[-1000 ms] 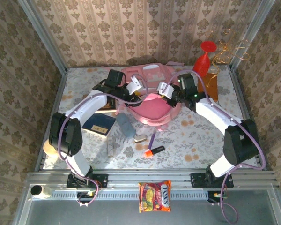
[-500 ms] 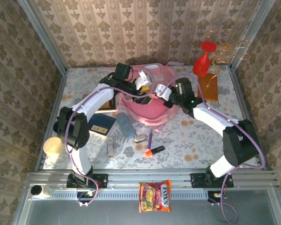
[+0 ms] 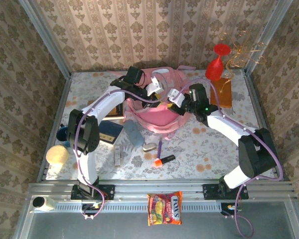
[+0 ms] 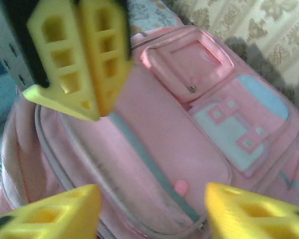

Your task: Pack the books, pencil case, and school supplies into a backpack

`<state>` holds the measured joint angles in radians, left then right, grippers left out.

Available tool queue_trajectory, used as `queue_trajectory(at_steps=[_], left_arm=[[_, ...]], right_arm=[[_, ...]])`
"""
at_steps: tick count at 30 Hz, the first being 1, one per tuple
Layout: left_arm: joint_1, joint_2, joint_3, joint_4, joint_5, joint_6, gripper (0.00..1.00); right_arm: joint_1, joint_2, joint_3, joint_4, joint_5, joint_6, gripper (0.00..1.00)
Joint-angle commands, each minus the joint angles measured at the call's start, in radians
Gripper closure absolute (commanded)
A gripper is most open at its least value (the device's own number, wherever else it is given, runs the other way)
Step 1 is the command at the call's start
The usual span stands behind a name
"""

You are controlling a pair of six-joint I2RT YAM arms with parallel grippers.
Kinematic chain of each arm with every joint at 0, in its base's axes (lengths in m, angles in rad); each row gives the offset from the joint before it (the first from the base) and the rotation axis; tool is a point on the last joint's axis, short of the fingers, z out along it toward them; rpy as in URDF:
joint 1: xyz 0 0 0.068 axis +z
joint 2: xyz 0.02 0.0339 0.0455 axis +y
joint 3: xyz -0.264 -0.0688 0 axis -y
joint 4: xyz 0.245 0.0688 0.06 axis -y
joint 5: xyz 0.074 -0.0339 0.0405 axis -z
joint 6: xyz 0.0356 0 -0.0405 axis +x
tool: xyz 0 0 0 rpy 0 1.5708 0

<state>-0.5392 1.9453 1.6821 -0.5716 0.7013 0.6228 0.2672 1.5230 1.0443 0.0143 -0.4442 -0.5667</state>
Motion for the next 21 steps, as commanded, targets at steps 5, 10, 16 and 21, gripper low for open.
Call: queue_trajectory(at_steps=[5, 10, 16, 21], left_arm=[[-0.012, -0.087, -0.059, 0.022, -0.109, 0.15, 0.93], [-0.027, -0.111, -0.165, 0.079, -0.076, 0.064, 0.72], [-0.123, -0.053, -0.19, 0.132, -0.145, 0.044, 0.56], [-0.169, 0.039, -0.109, 0.103, -0.183, 0.011, 0.54]], right_arm=[[-0.069, 0.003, 0.132, -0.275, -0.168, 0.026, 0.24], [-0.069, 0.041, 0.142, -0.349, -0.146, 0.001, 0.25], [-0.097, 0.049, 0.101, -0.235, -0.029, 0.127, 0.26], [-0.106, 0.029, 0.057, -0.193, 0.028, 0.21, 0.26]])
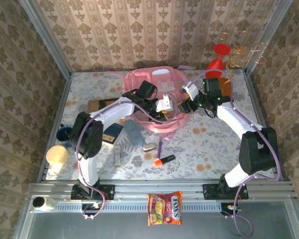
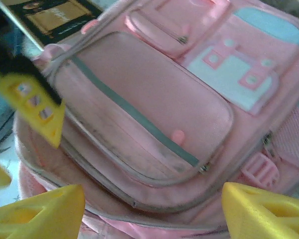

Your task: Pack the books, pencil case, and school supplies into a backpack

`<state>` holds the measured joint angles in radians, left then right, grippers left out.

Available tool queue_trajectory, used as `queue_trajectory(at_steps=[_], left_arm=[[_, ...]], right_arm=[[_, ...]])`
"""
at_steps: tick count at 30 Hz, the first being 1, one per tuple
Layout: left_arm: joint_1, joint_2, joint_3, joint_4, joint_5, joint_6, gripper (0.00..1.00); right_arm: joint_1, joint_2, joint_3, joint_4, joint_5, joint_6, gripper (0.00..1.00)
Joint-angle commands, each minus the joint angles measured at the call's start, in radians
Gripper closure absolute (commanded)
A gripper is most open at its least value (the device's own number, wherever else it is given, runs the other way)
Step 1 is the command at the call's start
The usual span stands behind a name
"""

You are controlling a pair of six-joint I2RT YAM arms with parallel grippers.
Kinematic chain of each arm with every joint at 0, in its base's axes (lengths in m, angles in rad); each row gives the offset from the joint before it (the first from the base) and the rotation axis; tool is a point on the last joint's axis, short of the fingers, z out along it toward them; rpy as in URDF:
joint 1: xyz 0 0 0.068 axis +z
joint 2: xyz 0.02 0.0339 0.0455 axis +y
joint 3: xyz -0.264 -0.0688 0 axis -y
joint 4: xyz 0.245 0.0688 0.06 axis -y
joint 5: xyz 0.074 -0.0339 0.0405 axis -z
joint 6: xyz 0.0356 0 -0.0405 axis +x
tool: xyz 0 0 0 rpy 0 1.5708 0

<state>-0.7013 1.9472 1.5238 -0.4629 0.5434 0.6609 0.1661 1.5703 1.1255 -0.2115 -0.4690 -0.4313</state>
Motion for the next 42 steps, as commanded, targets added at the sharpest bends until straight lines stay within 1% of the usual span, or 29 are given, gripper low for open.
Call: queue_trajectory(at_steps=[1, 5, 7, 15, 18, 21, 23, 24, 26, 28, 31, 33, 36, 39, 42], left_arm=[[-0.015, 0.05, 0.054, -0.009, -0.026, -0.027, 0.54], [-0.032, 0.09, 0.073, -0.01, -0.037, -0.029, 0.55], [-0.033, 0.107, 0.092, -0.02, -0.048, -0.031, 0.58], [-0.027, 0.139, 0.126, -0.049, -0.063, -0.034, 0.81], [-0.026, 0.137, 0.129, -0.068, -0.065, -0.022, 0.88], [-0.022, 0.106, 0.118, -0.074, -0.078, 0.006, 0.97], [-0.019, 0.061, 0.092, -0.048, -0.098, 0.032, 1.0], [-0.017, 0.028, 0.066, -0.018, -0.113, 0.048, 1.0], [-0.018, -0.041, 0.006, 0.051, -0.159, 0.094, 1.0], [-0.018, -0.107, -0.048, 0.129, -0.235, 0.151, 1.0], [-0.02, -0.178, -0.101, 0.2, -0.33, 0.25, 1.0], [-0.02, -0.214, -0.139, 0.253, -0.372, 0.307, 1.0], [-0.019, -0.259, -0.198, 0.349, -0.405, 0.386, 1.0], [-0.019, -0.281, -0.238, 0.424, -0.421, 0.448, 1.0], [-0.019, -0.287, -0.25, 0.446, -0.425, 0.496, 1.0]], right_arm=[[-0.005, -0.022, -0.033, 0.035, 0.064, 0.079, 0.26], [-0.013, -0.025, -0.055, 0.047, 0.086, 0.092, 0.27], [-0.013, -0.024, -0.06, 0.054, 0.084, 0.096, 0.27], [-0.015, -0.013, -0.068, 0.058, 0.083, 0.106, 0.27], [-0.017, -0.012, -0.071, 0.058, 0.089, 0.117, 0.27], [-0.026, -0.017, -0.069, 0.061, 0.095, 0.136, 0.27], [-0.03, -0.024, -0.068, 0.064, 0.095, 0.143, 0.27], [-0.03, -0.029, -0.07, 0.065, 0.075, 0.137, 0.27], [-0.028, -0.049, -0.085, 0.079, -0.017, 0.101, 0.27], [-0.02, -0.078, -0.112, 0.114, -0.089, 0.075, 0.26], [-0.01, -0.1, -0.123, 0.134, -0.142, 0.017, 0.24], [0.0, -0.094, -0.099, 0.099, -0.182, -0.038, 0.23], [0.024, -0.067, -0.052, 0.041, -0.203, -0.122, 0.22], [0.035, -0.042, -0.023, 0.054, -0.256, -0.162, 0.21], [0.039, -0.004, 0.036, 0.018, -0.285, -0.202, 0.21]])
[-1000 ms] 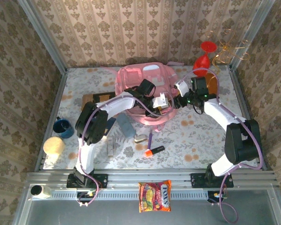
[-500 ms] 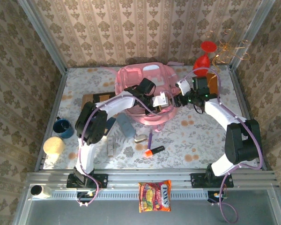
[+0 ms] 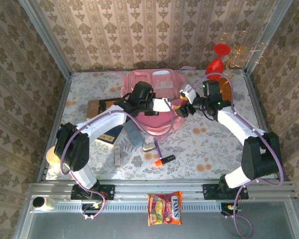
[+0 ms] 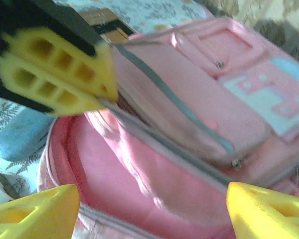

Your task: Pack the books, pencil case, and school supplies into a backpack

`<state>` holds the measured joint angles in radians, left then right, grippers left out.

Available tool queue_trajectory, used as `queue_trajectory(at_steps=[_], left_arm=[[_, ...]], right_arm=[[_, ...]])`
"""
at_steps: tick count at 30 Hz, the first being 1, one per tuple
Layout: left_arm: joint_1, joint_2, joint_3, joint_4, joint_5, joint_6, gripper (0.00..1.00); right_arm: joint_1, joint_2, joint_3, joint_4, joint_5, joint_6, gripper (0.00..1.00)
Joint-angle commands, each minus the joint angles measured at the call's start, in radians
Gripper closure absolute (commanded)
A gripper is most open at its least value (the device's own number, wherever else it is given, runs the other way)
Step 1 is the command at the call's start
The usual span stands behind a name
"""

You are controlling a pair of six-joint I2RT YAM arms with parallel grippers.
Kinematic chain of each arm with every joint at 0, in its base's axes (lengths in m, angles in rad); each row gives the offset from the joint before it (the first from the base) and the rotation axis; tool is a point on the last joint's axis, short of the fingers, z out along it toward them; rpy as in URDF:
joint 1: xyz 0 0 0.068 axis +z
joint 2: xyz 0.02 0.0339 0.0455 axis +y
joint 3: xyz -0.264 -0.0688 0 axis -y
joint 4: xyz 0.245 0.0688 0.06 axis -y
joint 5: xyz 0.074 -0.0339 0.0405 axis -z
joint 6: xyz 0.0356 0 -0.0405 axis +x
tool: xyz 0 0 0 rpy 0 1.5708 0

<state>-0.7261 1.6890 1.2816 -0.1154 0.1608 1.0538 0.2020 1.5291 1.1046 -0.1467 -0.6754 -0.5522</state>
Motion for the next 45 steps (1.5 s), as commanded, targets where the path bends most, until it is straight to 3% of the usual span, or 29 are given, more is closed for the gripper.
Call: queue_trajectory(at_steps=[1, 9, 20, 30, 33, 38, 45], left_arm=[[0.005, -0.029, -0.01, 0.096, -0.042, 0.111, 1.0], [0.004, -0.056, -0.074, 0.184, -0.052, 0.125, 1.0], [-0.004, -0.094, -0.189, 0.348, -0.062, 0.156, 1.0], [-0.003, -0.114, -0.218, 0.382, -0.051, 0.148, 1.0], [-0.001, -0.116, -0.222, 0.384, -0.061, 0.126, 1.0], [0.009, -0.14, -0.23, 0.32, -0.015, -0.02, 1.0], [0.087, -0.148, -0.207, 0.158, 0.211, -0.318, 1.0]], right_arm=[[0.003, 0.052, 0.085, -0.073, -0.091, -0.097, 0.21], [0.001, 0.208, 0.279, -0.36, -0.202, -0.223, 0.19], [0.016, 0.329, 0.347, -0.416, -0.245, -0.249, 0.22], [0.018, 0.422, 0.444, -0.503, -0.218, -0.307, 0.39], [0.03, 0.4, 0.418, -0.447, -0.146, -0.306, 0.55], [0.051, 0.292, 0.314, -0.217, -0.03, -0.273, 0.79], [0.119, 0.111, 0.095, 0.166, 0.169, -0.26, 0.89]])
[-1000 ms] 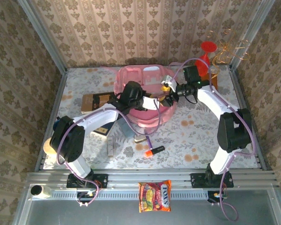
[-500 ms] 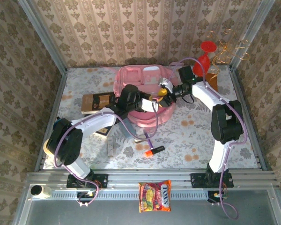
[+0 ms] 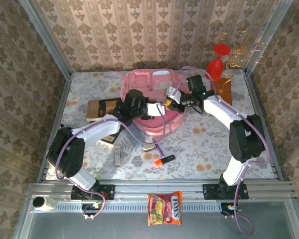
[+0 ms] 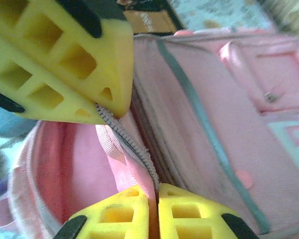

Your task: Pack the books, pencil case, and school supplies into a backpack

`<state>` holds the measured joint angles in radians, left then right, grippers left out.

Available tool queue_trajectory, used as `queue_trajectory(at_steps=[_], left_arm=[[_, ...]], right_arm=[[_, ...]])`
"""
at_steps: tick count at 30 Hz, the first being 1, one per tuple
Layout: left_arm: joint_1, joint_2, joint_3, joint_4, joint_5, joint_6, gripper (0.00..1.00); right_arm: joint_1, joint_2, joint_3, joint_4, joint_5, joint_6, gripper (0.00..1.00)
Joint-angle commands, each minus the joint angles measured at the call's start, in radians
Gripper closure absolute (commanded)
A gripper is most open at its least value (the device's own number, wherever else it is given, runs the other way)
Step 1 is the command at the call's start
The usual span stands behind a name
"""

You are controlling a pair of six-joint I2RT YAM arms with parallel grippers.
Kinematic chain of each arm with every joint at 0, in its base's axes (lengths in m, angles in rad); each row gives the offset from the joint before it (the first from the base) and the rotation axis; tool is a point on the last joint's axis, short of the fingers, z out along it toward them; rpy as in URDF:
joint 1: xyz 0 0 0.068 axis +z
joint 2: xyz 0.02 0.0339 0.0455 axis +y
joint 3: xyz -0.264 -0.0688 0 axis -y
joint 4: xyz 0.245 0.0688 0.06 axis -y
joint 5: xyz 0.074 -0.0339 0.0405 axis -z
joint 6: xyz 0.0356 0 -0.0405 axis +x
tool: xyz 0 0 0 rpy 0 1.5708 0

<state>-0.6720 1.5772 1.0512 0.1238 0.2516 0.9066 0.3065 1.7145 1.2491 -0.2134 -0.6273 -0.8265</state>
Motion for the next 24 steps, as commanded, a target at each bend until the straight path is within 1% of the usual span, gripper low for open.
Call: queue_trajectory(at_steps=[1, 4, 6, 8, 11, 13, 17, 22, 24], left_arm=[[0.05, -0.038, 0.023, -0.083, 0.158, -0.211, 1.0], [0.094, -0.038, 0.029, -0.091, 0.262, -0.301, 1.0], [0.12, -0.037, 0.038, -0.093, 0.327, -0.352, 0.97], [0.148, -0.034, 0.052, -0.095, 0.41, -0.409, 0.89], [0.178, -0.01, 0.089, -0.114, 0.5, -0.475, 0.72], [0.183, 0.016, 0.132, -0.165, 0.53, -0.491, 0.62], [0.184, 0.076, 0.212, -0.277, 0.573, -0.497, 0.52], [0.184, 0.137, 0.258, -0.336, 0.592, -0.486, 0.45], [0.182, 0.165, 0.287, -0.362, 0.597, -0.481, 0.44]], right_arm=[[0.023, -0.094, -0.082, 0.283, 0.153, 0.011, 0.89], [0.049, -0.133, -0.152, 0.393, 0.233, -0.007, 0.9], [0.068, -0.151, -0.202, 0.465, 0.281, -0.026, 0.91], [0.085, -0.165, -0.247, 0.53, 0.311, -0.028, 0.91], [0.099, -0.177, -0.294, 0.593, 0.336, -0.029, 0.91], [0.103, -0.179, -0.31, 0.606, 0.343, -0.023, 0.9], [0.109, -0.175, -0.331, 0.641, 0.347, -0.005, 0.9], [0.111, -0.174, -0.349, 0.685, 0.344, 0.023, 0.9], [0.111, -0.176, -0.353, 0.693, 0.34, 0.031, 0.9]])
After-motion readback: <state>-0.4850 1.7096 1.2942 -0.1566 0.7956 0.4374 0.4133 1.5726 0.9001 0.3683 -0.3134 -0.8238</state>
